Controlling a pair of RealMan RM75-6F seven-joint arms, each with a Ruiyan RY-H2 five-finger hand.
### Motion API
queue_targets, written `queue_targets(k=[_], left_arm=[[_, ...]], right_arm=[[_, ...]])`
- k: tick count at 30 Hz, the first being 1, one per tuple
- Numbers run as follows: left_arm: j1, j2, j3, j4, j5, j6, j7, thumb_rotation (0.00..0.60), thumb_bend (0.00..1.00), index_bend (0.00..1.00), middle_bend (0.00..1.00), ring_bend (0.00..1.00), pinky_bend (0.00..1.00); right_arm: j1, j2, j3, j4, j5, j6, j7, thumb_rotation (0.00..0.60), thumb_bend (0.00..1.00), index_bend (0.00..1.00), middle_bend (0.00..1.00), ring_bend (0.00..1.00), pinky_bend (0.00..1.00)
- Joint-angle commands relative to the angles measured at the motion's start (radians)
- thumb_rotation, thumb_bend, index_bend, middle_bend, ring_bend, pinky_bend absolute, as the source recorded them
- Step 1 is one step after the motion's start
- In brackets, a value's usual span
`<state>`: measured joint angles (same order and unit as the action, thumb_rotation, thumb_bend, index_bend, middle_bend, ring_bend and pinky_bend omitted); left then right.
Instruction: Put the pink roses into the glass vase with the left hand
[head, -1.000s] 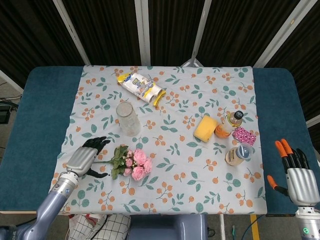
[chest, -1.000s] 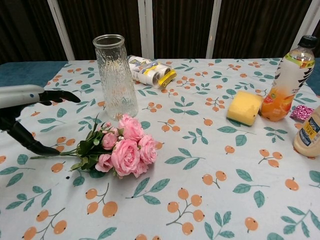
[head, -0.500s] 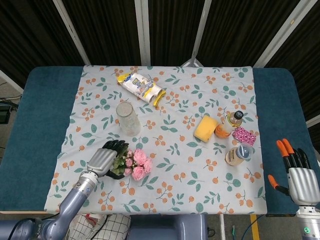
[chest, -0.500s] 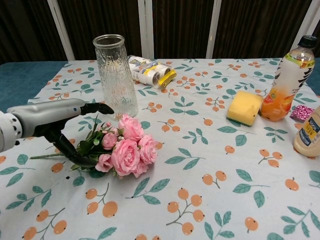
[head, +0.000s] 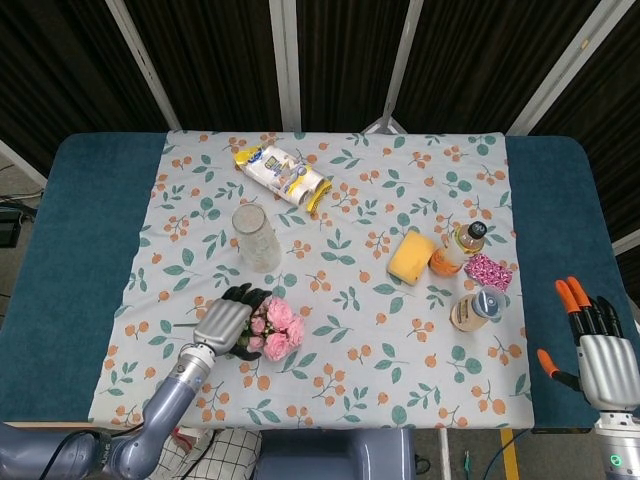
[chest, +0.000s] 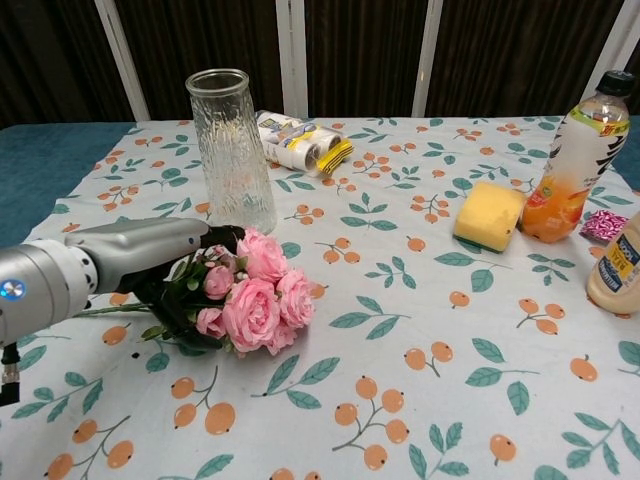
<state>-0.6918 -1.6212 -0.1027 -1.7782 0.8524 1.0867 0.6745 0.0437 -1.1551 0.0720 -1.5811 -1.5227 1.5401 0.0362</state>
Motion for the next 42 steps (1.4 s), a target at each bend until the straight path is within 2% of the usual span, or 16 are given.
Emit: queue_targets(k=[1, 4, 8, 14, 23, 32, 42], left_arm=[[-0.013, -0.030, 0.006, 0.026, -0.003, 0.020, 0.030, 0.600, 0.17, 0.14, 0.16, 0.07, 0.19], [-0.019, -0.052, 0.010, 0.045, -0.004, 0.035, 0.048, 0.600, 0.22, 0.19, 0.21, 0.12, 0.24], [-0.019, -0.079, 0.009, 0.069, 0.024, 0.063, 0.049, 0.600, 0.33, 0.28, 0.29, 0.19, 0.32], [-0.021, -0.099, 0.019, 0.103, 0.040, 0.096, 0.093, 0.600, 0.39, 0.38, 0.35, 0.24, 0.37], [-0.025, -0.095, 0.021, 0.097, 0.063, 0.117, 0.134, 0.600, 0.45, 0.48, 0.46, 0.32, 0.40], [-0.021, -0.097, 0.022, 0.107, 0.107, 0.112, 0.105, 0.600, 0.49, 0.56, 0.55, 0.39, 0.44], [-0.013, -0.095, 0.026, 0.120, 0.157, 0.106, 0.066, 0.600, 0.51, 0.59, 0.56, 0.42, 0.46]], right_arm=[[0.000, 0.000, 0.000, 0.000, 0.000, 0.000, 0.003, 0.600, 0.32, 0.01, 0.04, 0.11, 0.07], [-0.001, 0.001, 0.001, 0.001, 0.001, 0.000, 0.007, 0.600, 0.32, 0.01, 0.04, 0.11, 0.07], [-0.001, 0.002, 0.002, 0.002, 0.003, 0.002, 0.015, 0.600, 0.32, 0.01, 0.04, 0.11, 0.07], [-0.002, 0.006, 0.001, -0.001, 0.001, 0.001, 0.025, 0.600, 0.32, 0.01, 0.04, 0.11, 0.07], [-0.002, 0.009, 0.002, -0.006, 0.004, -0.002, 0.038, 0.600, 0.32, 0.01, 0.04, 0.11, 0.07], [-0.001, 0.011, 0.002, -0.010, 0.007, -0.007, 0.049, 0.600, 0.32, 0.01, 0.04, 0.11, 0.07], [-0.002, 0.013, 0.004, -0.011, 0.011, -0.008, 0.058, 0.600, 0.32, 0.01, 0.04, 0.11, 0.07]])
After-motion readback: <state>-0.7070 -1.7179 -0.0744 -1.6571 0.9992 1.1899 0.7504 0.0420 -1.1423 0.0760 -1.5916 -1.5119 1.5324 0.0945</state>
